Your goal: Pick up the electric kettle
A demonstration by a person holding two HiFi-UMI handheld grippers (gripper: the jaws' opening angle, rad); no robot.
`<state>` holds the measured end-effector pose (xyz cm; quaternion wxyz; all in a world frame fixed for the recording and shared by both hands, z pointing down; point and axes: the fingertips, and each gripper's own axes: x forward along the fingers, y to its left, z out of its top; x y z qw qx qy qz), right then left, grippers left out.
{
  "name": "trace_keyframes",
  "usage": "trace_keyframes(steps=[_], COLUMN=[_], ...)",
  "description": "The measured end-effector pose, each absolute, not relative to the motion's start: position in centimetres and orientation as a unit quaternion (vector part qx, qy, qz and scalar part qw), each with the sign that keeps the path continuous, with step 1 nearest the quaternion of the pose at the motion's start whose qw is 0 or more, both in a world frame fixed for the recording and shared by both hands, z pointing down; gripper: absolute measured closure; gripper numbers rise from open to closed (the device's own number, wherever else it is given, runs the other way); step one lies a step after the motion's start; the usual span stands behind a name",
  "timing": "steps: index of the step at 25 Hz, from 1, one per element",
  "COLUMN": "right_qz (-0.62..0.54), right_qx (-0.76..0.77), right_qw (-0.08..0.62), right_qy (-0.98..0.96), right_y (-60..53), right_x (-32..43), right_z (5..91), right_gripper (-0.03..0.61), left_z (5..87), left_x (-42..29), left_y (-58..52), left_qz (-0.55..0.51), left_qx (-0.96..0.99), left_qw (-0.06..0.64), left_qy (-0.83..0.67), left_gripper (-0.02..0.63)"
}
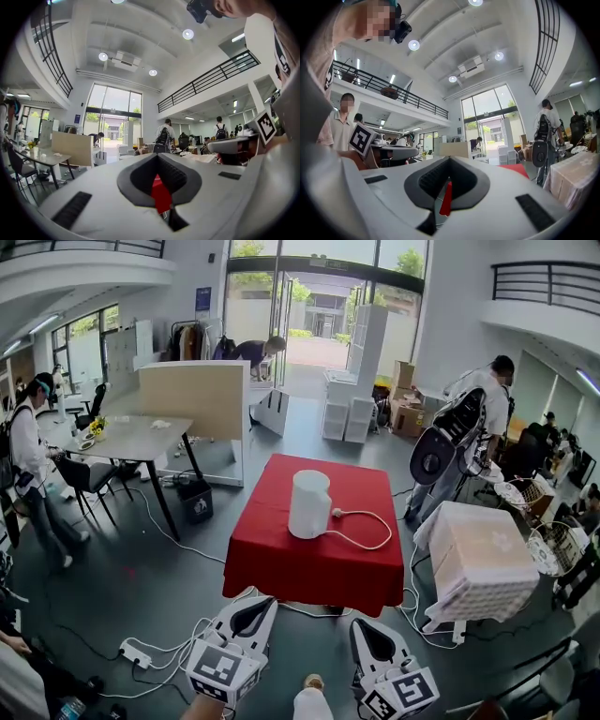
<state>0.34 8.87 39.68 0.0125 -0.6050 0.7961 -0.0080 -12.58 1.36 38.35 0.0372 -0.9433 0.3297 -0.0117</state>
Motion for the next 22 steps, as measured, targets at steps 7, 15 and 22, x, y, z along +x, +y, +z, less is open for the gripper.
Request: trace_keyframes(steps=[7,15,22], right_qz=[-0.010,-0.010,-0.013], right_qx=[-0.606,-0.611,-0.609], right_qw=[0.010,0.038,0.038], right_qy=[0.796,0.791,0.792], right_y=[5.3,0.9,-3.0], right_x=[1.5,3.4,5.4], right_z=[40.1,39.5,39.0], right_gripper=[0.569,0.568,0.568], left_z=[38.8,38.5,38.0], left_x=[-11.1,-9.2,-7.0], left_y=[-1.8,-5.8,-9.6], left_qz=[-0.018,-0.017,-0.021], left_qx=[-0.945,-0.945,-0.946], left_qw=[0.034,0.034,0.036], left_qy=[0.325,0.326,0.321], left_gripper=[0.614,0.614,0.614])
